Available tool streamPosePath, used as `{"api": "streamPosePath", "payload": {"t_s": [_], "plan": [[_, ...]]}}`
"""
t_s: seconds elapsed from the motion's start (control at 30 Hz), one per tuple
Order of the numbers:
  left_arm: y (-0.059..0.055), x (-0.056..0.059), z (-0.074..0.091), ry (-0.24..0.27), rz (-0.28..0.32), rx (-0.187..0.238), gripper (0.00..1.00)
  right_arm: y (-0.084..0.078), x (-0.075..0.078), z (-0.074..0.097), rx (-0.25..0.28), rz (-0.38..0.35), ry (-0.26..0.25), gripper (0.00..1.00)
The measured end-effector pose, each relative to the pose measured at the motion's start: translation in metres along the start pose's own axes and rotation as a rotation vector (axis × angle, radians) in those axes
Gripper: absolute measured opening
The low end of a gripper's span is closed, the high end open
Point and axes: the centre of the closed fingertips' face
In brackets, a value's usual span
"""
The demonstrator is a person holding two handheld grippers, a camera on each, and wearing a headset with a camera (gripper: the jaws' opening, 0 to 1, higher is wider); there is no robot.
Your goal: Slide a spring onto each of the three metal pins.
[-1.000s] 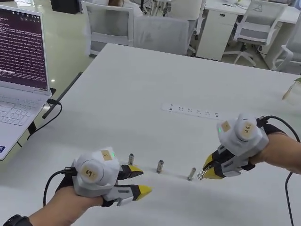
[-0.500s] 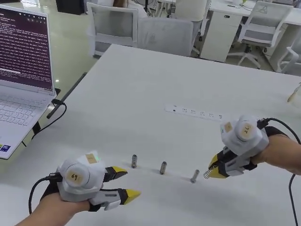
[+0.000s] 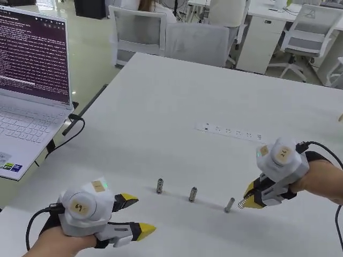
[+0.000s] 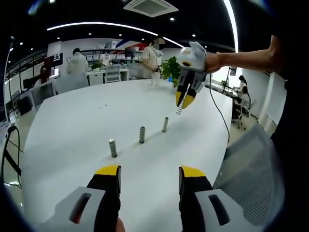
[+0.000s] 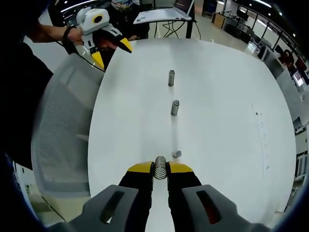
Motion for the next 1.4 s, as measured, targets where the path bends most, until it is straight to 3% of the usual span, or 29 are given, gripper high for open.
{"api": "streamPosePath", "payload": {"t_s": [0.57,1.4], "plan": [[-0.009,-0.012,0.021,0.054,0.035,0.000,0.46,0.001,0.025,-0.017,-0.036,0.022,-0.004,0.08],[-0.016,-0.018,0.032,0.086,0.068,-0.004,0.45,-0.001,0.027,-0.035,-0.066,0.044,0.032,0.08]]}}
Point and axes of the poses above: the centre of the closed fingertips' face, and the gripper's own axes: z roughly backward along the fingers, x roughly to its right, y roughly out of its top, and after that the axes turned 6 degrees about -y, right-handed
